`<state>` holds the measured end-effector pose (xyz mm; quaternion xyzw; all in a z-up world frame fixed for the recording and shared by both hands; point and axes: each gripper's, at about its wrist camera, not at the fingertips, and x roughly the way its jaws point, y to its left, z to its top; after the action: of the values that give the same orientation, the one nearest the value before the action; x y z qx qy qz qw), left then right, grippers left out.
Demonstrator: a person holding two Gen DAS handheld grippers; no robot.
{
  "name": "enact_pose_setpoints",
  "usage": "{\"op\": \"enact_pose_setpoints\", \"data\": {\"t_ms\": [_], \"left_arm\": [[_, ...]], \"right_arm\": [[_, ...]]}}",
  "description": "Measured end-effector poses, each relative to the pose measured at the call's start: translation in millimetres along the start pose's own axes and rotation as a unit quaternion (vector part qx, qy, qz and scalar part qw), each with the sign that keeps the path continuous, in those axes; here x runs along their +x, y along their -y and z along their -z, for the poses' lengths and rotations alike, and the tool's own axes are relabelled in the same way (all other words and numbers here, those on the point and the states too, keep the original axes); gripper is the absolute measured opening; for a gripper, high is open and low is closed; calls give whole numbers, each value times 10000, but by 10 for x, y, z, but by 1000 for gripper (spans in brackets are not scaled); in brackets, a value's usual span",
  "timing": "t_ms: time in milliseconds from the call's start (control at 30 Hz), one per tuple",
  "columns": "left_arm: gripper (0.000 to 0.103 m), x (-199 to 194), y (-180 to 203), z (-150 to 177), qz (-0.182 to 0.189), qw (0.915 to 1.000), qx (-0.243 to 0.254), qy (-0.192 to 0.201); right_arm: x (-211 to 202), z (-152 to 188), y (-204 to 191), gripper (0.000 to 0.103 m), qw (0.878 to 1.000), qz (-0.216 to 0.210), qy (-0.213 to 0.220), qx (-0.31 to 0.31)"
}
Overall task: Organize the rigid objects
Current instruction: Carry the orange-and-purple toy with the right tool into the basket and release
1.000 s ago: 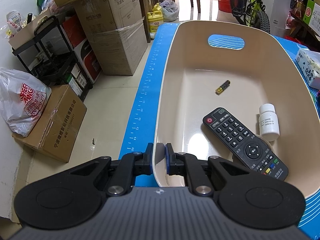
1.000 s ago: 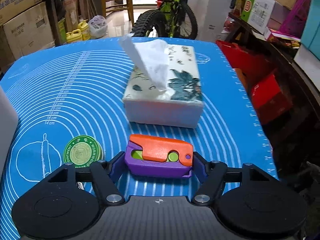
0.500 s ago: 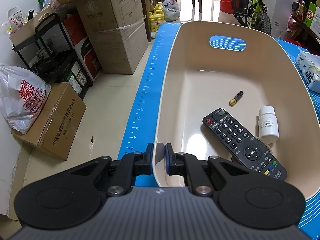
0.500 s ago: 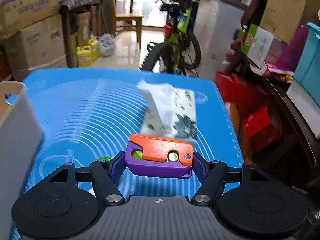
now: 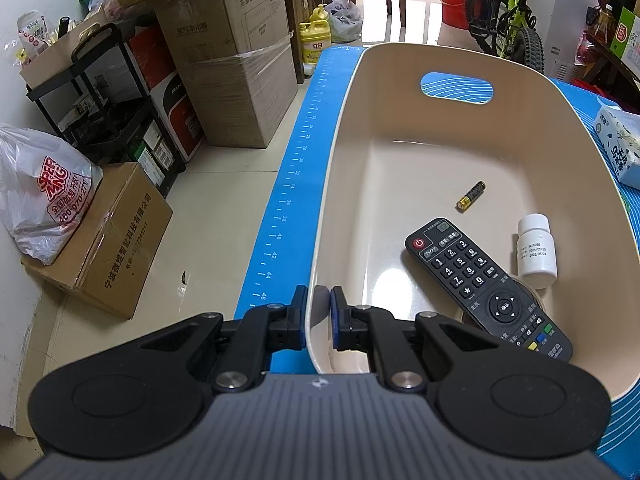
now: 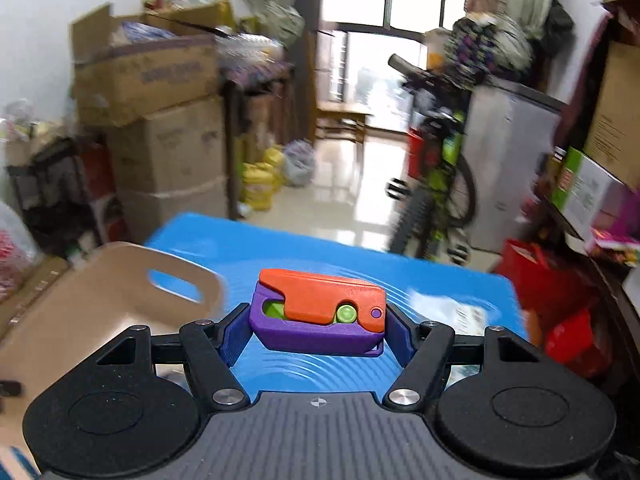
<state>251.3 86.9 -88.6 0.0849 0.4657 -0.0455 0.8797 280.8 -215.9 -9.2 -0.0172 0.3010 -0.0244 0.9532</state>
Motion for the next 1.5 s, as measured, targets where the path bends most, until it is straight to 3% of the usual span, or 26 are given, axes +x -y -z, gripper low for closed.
{"op": "enact_pose_setpoints", "data": {"t_ms": [367,667,1000,1233,1500], "left_arm": [[13,5,-1,16,-10,10000,24,5],[13,8,11,9,-11,10000,63,0],[13,8,12,11,-18,10000,71,-3],[13,11,18,11,-30,10000,86,-5],[13,17,27,-1,-43,9999,96,-19]], "right_arm": [[-68,-30,-918,71,9943,-1058,-24,-121],[146,326,-1490,71,9834,-1425,-895,-685],[295,625,-1673,71,9750,-1414,-1467,-886],[318,716,-1616,72,9723,-1404,-1622,-928],[147,544,-1423,78,9771,-1641,-1195,-636]]}}
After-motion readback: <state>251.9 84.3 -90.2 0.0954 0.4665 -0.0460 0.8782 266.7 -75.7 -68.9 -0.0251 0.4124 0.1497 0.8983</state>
